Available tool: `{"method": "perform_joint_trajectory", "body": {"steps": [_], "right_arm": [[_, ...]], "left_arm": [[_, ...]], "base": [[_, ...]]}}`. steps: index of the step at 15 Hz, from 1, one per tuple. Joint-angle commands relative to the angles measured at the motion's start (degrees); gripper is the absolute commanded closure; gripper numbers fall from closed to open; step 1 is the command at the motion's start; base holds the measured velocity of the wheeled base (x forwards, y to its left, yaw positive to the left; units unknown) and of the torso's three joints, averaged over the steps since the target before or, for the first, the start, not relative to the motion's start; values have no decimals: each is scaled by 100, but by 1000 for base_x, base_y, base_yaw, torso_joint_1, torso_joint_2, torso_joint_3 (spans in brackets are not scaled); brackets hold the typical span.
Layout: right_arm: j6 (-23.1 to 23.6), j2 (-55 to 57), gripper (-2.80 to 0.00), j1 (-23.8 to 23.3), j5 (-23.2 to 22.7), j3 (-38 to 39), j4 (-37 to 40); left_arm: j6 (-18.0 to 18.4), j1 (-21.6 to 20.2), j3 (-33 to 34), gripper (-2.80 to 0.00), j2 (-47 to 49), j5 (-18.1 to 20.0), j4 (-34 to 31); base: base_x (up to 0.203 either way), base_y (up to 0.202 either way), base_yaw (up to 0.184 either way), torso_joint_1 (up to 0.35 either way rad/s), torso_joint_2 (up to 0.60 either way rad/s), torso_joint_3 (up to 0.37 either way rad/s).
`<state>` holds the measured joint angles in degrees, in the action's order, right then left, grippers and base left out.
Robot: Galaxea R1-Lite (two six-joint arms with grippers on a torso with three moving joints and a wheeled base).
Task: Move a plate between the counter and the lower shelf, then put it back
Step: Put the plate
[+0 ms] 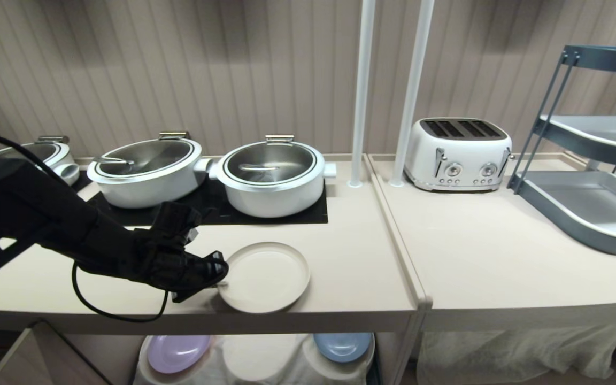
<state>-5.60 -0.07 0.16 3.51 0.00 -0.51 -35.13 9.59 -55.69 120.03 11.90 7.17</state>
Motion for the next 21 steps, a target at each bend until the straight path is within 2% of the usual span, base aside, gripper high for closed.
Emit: {"method": "perform_joint_trajectory", "body": {"steps": [1,7,21], "right_arm": [[-3,7,0,2,1,0,-2],[-3,7,0,2,1,0,-2],[-3,7,0,2,1,0,-2]], "left_arm": [[-20,7,-4,0,47,6,13],[-37,-1,-309,0,161,-2,13],[-55,-28,-496,0,275,-74,-5]], "base": [[0,0,0,0,0,0],[0,0,0,0,0,0],[0,0,0,0,0,0]]}}
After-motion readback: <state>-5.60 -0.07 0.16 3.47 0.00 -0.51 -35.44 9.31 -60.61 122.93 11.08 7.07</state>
